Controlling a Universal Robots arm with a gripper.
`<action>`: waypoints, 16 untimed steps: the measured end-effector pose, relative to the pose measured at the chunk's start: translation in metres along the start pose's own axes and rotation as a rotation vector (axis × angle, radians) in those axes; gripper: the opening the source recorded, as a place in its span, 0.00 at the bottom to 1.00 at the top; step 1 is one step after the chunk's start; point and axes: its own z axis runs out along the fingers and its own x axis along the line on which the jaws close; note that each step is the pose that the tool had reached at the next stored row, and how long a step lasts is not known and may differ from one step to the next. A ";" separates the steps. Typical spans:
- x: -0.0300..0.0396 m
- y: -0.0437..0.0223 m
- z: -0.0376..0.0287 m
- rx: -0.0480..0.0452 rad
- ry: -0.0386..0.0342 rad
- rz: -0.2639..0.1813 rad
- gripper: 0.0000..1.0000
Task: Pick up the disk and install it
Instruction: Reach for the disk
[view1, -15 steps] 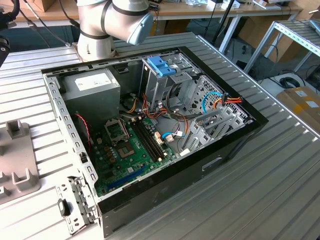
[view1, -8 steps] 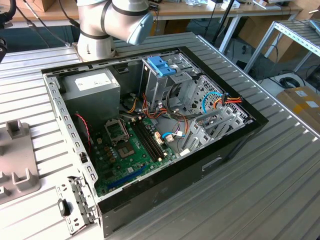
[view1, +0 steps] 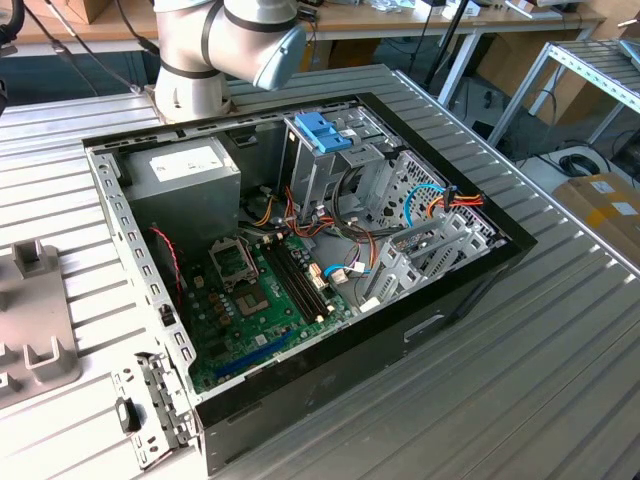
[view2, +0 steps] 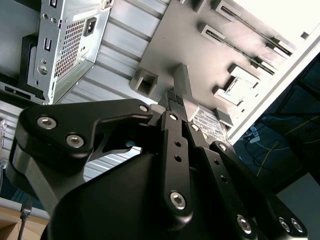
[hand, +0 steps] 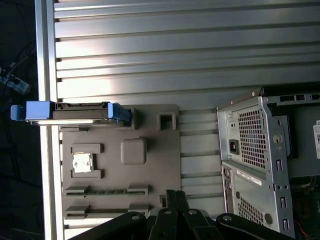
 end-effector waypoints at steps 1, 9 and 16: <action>0.0005 0.0000 -0.0001 0.0001 0.0001 0.000 0.10; 0.0049 -0.0004 -0.0002 0.0000 0.0000 0.000 0.10; 0.0087 -0.0006 -0.0003 0.0000 0.0000 0.000 0.10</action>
